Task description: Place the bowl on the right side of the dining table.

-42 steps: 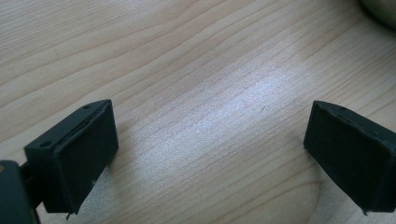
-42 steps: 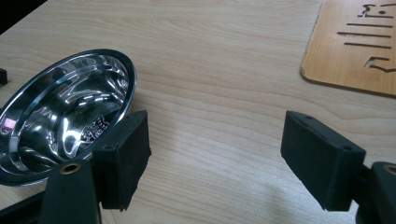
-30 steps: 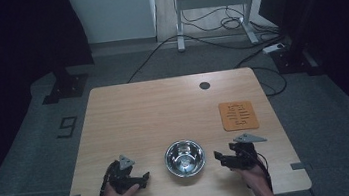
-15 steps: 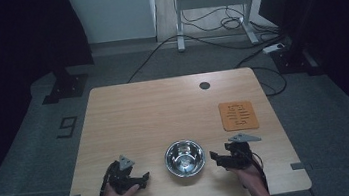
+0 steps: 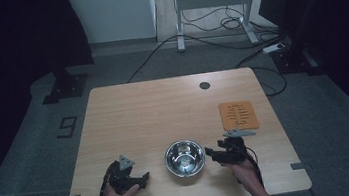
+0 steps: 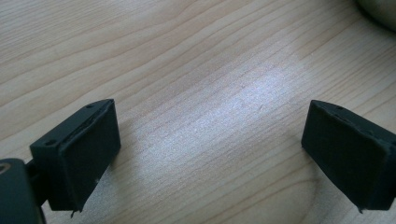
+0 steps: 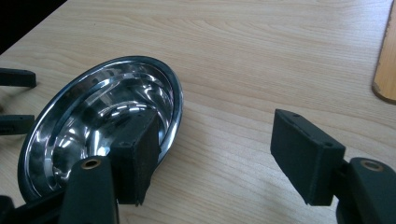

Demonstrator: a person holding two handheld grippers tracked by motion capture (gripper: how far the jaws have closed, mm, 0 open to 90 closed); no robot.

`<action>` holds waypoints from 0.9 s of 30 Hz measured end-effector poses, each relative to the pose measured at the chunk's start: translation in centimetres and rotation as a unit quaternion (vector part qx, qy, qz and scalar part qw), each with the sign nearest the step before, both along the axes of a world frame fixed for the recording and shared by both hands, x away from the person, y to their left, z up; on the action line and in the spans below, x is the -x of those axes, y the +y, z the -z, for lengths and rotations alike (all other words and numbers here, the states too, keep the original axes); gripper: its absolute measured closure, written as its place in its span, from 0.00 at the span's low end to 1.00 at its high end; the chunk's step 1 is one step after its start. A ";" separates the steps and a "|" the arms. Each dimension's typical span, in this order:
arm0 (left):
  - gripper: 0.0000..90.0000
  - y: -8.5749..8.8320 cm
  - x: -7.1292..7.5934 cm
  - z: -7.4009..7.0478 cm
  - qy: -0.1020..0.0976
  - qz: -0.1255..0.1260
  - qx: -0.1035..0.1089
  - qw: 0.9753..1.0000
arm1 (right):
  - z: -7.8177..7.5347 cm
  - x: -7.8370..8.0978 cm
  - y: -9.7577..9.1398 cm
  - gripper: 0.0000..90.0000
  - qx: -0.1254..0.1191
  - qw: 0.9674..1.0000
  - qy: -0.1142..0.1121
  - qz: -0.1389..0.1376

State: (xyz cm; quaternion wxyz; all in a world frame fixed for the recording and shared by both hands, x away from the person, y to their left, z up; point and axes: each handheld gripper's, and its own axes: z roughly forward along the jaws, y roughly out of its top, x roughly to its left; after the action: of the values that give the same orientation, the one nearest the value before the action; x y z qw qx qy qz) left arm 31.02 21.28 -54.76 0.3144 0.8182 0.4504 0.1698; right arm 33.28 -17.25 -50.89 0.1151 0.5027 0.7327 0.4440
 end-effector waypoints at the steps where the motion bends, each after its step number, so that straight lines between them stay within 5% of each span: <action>1: 0.04 0.0 0.0 0.0 0.000 0.000 0.000 1.000 | 0.0 -0.1 0.1 0.37 -0.003 1.000 0.001 -0.001; 27: 0.05 0.0 0.0 0.0 -0.001 -0.001 0.000 1.000 | 1.4 -1.2 3.0 0.41 -0.005 0.999 0.025 -0.032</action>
State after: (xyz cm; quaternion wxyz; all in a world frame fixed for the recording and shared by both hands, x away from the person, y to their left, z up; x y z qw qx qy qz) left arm 30.98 21.27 -54.76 0.3145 0.8178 0.4506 0.1710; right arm 34.43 -14.27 -52.33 0.0802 0.4908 0.7487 0.4383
